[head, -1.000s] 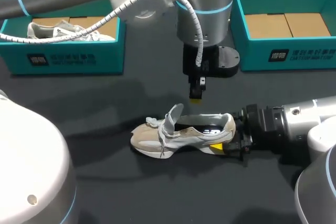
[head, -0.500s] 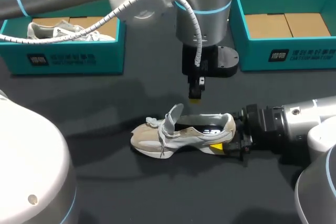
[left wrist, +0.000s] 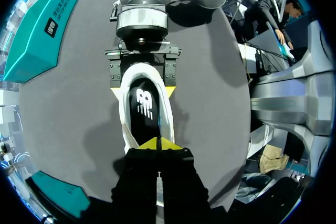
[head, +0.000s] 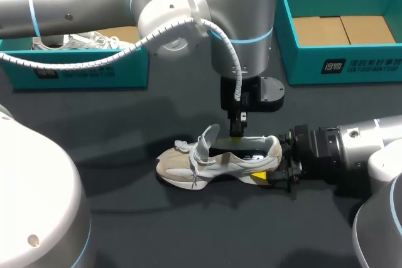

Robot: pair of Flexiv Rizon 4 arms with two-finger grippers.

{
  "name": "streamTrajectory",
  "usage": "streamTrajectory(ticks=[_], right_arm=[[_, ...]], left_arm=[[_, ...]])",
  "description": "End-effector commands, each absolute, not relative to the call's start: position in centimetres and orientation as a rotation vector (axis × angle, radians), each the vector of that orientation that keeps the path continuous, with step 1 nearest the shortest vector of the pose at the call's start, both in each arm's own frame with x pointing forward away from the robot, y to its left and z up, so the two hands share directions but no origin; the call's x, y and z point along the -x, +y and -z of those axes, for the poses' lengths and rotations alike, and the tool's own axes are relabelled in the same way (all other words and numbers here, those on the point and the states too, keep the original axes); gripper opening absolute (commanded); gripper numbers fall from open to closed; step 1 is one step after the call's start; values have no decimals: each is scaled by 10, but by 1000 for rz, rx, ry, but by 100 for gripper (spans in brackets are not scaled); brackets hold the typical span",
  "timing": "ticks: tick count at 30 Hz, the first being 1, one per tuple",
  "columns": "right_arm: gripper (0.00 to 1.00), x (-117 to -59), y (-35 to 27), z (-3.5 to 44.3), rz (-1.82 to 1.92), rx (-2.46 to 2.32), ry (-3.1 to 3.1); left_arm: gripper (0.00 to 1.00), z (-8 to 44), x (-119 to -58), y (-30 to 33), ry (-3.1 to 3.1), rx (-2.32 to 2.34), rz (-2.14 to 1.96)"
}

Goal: Take the shoe out of the shoebox, open the shoe tongue, remove and reinsert the insole, then place the shoe into the shoebox

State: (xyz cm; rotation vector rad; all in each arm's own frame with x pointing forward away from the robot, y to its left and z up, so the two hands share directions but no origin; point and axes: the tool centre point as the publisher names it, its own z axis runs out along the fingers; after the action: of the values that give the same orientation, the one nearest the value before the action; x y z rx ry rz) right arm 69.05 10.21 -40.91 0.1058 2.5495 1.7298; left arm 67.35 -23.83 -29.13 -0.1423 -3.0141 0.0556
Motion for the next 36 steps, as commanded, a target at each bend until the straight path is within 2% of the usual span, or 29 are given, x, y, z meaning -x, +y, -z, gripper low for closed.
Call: streamTrajectory(ticks=[1,18,36], right_arm=[[0,-690,103,409,-1725,-107,2552],[0,-690,103,409,-1725,-107,2552],[0,-690,103,409,-1725,-107,2552]], left_arm=[[0,306,-669,-245,-3018,137,-45],[0,351,-682,-245,-2982,-24,-53],[0,371,-675,-231,-2921,31,-4]])
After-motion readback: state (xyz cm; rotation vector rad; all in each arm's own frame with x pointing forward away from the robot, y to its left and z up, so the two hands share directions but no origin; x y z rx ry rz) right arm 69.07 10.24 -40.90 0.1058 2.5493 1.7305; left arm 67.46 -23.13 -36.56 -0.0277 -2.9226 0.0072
